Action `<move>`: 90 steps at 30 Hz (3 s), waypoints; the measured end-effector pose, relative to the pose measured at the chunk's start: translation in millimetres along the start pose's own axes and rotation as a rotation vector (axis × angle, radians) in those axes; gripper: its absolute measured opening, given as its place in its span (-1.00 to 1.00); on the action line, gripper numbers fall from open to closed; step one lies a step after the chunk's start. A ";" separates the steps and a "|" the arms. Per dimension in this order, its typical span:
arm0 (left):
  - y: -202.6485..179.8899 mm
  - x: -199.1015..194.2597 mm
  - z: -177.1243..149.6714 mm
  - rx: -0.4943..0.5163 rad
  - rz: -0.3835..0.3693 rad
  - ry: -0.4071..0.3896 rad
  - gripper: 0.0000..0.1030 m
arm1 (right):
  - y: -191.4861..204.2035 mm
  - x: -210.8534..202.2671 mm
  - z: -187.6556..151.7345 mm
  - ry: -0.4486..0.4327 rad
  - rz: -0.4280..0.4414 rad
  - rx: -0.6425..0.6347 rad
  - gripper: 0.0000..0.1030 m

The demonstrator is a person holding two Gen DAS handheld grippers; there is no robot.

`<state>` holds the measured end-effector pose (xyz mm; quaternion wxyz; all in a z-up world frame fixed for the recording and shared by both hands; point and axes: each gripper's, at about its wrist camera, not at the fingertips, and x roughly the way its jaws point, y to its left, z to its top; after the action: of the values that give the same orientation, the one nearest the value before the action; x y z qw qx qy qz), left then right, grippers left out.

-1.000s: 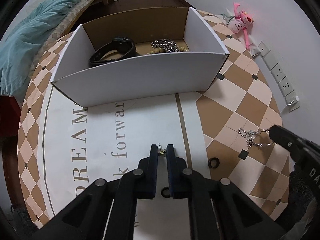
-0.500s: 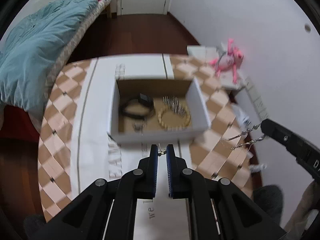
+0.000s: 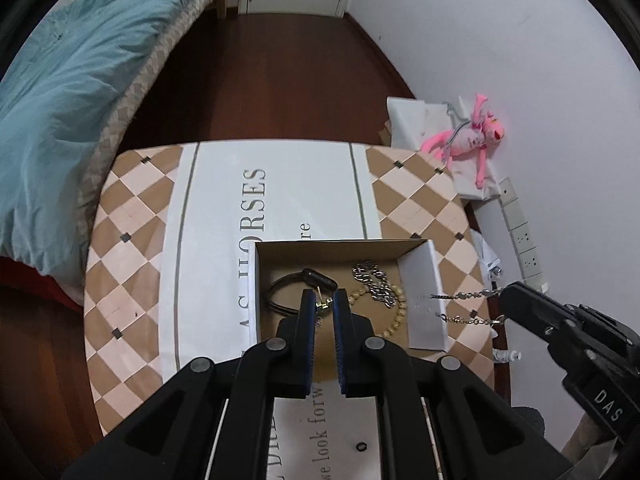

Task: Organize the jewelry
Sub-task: 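Carry the necklace and earring over the white box with both tools, then open both tools to drop the necklace and earring into the box, then raise both open tools away from the box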

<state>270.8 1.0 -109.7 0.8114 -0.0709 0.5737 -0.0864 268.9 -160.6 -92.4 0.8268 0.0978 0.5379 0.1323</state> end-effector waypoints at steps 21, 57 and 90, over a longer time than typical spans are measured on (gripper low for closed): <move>24.3 32.6 24.5 -0.058 0.160 0.081 0.57 | -23.8 77.8 11.8 0.260 -0.088 0.008 -0.53; 8.5 -47.6 -93.5 -0.048 0.312 -0.167 0.92 | -3.0 -17.8 -81.3 -0.029 -0.388 -0.048 0.83; -21.5 -81.7 -153.4 -0.035 0.332 -0.226 0.92 | 1.9 -73.7 -145.4 -0.102 -0.328 -0.002 0.83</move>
<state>98.1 -4.3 -80.9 0.8723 0.0016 0.4843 0.0671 107.1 -179.8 -86.6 0.8637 0.0146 0.5037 -0.0089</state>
